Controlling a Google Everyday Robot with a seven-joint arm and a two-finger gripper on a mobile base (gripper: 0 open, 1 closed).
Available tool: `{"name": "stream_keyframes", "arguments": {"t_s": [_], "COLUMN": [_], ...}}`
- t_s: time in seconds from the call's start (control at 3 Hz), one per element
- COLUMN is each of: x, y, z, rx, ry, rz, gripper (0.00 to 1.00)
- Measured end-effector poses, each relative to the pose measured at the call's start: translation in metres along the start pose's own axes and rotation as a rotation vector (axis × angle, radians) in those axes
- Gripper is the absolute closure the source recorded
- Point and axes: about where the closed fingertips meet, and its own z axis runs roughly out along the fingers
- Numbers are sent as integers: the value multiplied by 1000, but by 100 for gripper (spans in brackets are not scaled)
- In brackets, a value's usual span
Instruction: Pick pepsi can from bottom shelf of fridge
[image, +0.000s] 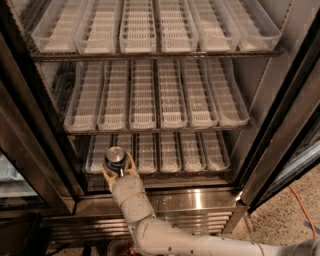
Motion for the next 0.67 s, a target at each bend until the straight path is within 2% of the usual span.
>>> {"name": "stream_keyframes", "arguments": {"t_s": [0.33, 0.67], "x": [0, 1], "y": [-6, -22], "z": [-13, -17], "rx": [-114, -199], "ry": [73, 166], "rz": [17, 49], "gripper": [100, 100]}}
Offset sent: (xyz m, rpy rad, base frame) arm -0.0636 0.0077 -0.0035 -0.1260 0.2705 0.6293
